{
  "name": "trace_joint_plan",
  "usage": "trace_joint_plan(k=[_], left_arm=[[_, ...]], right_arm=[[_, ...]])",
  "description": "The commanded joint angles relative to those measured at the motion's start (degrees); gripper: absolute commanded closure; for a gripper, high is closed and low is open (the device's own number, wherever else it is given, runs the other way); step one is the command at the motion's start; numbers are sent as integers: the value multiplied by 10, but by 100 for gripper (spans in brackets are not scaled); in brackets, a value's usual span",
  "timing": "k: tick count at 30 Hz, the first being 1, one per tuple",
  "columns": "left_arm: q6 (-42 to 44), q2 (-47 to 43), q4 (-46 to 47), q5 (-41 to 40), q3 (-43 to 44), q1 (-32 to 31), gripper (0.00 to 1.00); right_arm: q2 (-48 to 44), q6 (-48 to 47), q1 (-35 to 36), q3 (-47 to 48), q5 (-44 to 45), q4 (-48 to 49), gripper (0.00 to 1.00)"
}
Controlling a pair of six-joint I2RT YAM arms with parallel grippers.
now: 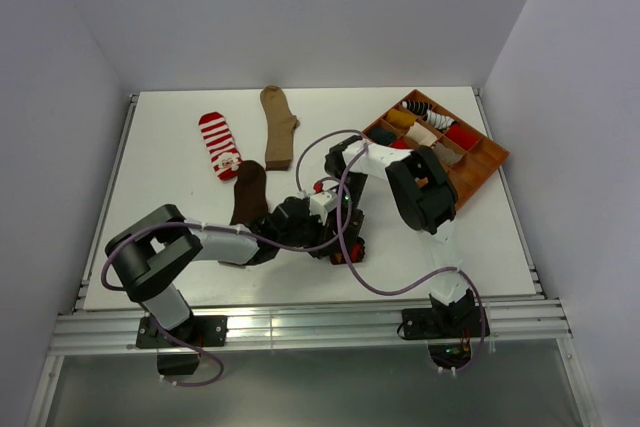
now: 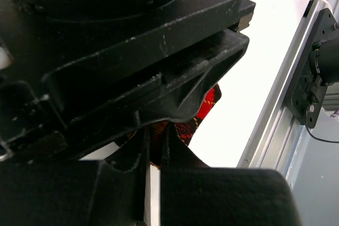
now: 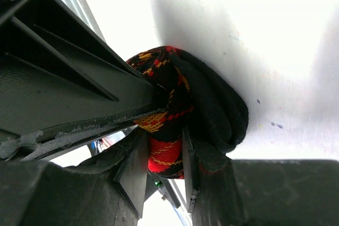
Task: Roll the socks
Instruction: Roll the sock at the center of the board.
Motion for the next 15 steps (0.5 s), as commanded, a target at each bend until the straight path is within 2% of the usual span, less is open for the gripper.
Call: trace_joint_plan(k=[1, 6, 10, 15], left_arm=[[22, 28, -56, -21, 12, -4, 100], [22, 34, -74, -33, 22, -4, 100], [22, 35, -76, -39, 23, -4, 100], [22, 38, -81, -41, 27, -4, 100]], right_arm=[[0, -7, 3, -23, 75, 168, 65], [-19, 17, -13, -26, 69, 190, 55], [-37, 21, -35, -21, 29, 180, 49], [-52, 20, -53, -28, 13, 168, 47]])
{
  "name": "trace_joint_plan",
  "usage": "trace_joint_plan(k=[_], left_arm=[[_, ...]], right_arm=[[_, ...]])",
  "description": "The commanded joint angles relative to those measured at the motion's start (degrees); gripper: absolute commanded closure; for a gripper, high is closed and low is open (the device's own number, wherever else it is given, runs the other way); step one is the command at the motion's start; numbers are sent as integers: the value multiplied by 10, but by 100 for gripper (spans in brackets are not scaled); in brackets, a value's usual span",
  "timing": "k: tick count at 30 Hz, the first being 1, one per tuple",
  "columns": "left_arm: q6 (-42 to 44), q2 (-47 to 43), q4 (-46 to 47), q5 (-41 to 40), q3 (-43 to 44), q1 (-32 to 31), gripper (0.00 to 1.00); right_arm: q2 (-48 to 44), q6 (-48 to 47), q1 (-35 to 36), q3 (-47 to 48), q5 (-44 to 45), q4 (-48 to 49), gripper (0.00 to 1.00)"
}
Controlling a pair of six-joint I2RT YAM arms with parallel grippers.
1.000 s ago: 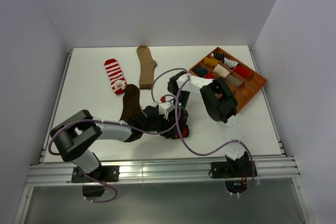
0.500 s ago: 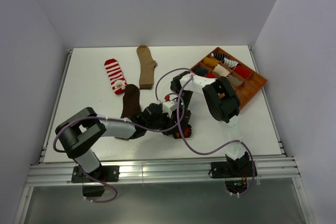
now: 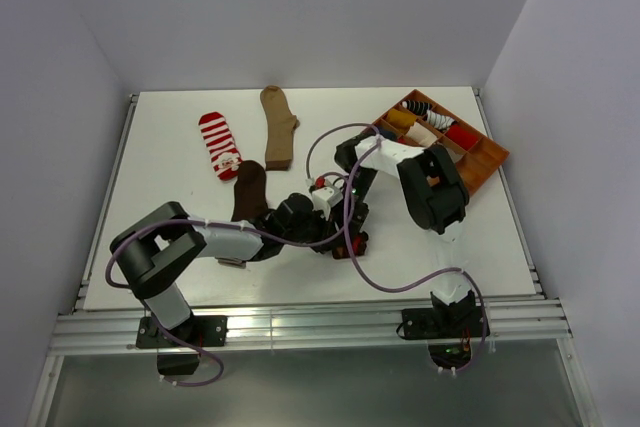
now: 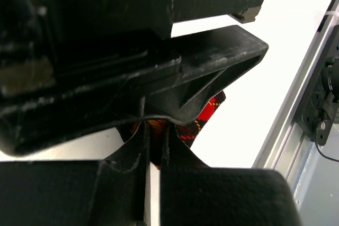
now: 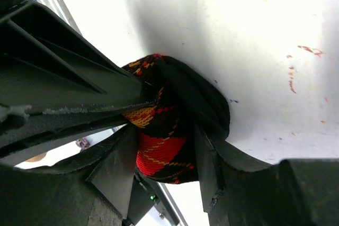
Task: Roll the socks
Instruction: Roll the sock at the center of the board.
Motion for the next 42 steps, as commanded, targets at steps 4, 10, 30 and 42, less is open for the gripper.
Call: trace_joint_plan(k=[4, 10, 30, 42], left_arm=[[22, 25, -64, -16, 3, -5, 100], [23, 30, -67, -17, 6, -6, 100], [20, 35, -61, -17, 5, -6, 100], [15, 42, -61, -23, 8, -6, 100]], right_arm=[[-31, -21, -20, -23, 20, 117, 47], [-53, -25, -36, -40, 15, 128, 44], [-55, -50, -84, -29, -43, 70, 47], [-96, -19, -121, -38, -54, 87, 46]])
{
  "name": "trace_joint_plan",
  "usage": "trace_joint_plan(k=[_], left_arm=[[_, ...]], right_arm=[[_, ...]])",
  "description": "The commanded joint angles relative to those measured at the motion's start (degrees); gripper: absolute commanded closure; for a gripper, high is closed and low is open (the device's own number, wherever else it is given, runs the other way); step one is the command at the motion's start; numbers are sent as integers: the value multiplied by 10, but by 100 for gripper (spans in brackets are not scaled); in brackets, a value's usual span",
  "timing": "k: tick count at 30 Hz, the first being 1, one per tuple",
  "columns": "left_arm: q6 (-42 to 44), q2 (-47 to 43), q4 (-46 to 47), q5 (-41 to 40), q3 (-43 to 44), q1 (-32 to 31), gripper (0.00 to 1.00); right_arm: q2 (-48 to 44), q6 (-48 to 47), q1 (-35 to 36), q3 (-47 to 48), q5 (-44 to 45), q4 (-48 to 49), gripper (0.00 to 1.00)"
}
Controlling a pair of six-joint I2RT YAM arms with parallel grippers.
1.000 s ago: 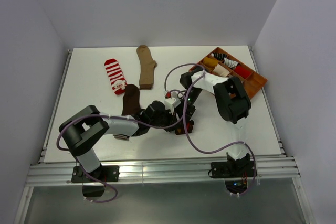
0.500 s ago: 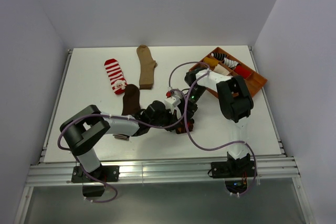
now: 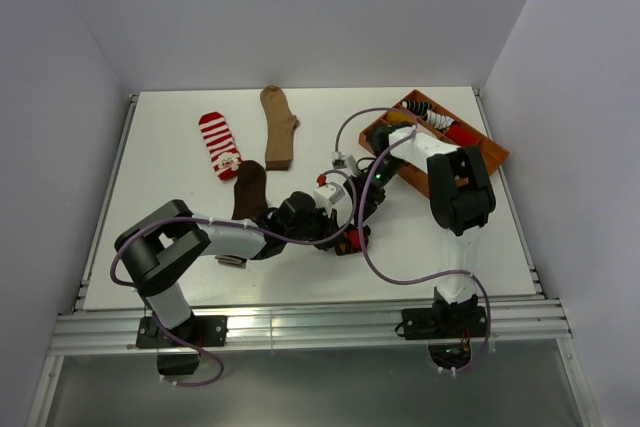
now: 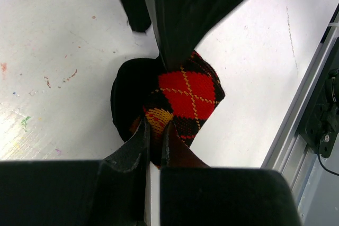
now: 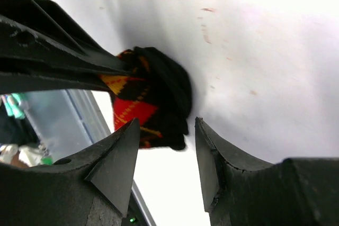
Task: Roll the socks
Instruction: Roll the sock at the center of the board.
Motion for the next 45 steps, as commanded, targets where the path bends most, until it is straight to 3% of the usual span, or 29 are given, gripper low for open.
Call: trace_joint_plan(k=[1, 9, 20, 22, 27, 33, 38, 45], left_arm=[[15, 26, -74, -6, -6, -6, 99], [4, 36, -91, 1, 10, -6, 100], [-12, 56, -127, 18, 39, -4, 100], [-15, 61, -134, 19, 46, -3, 100], [-21, 77, -158, 51, 62, 11, 100], [-20, 90, -183, 66, 82, 20, 100], [-21, 106, -204, 84, 99, 27, 100], [-20, 133, -246, 105, 138, 39, 100]], right_arm=[[-35, 6, -17, 5, 2, 22, 47], [-91, 16, -68, -23, -25, 55, 48], [-245, 37, -183, -124, -72, 191, 48], [-283, 15, -218, -150, -84, 209, 47], [-382, -23, -225, -255, -59, 275, 44], [-503, -92, -220, -357, -57, 302, 41], [-615, -100, -179, -456, 4, 370, 35], [-647, -81, -15, -520, 130, 442, 33]])
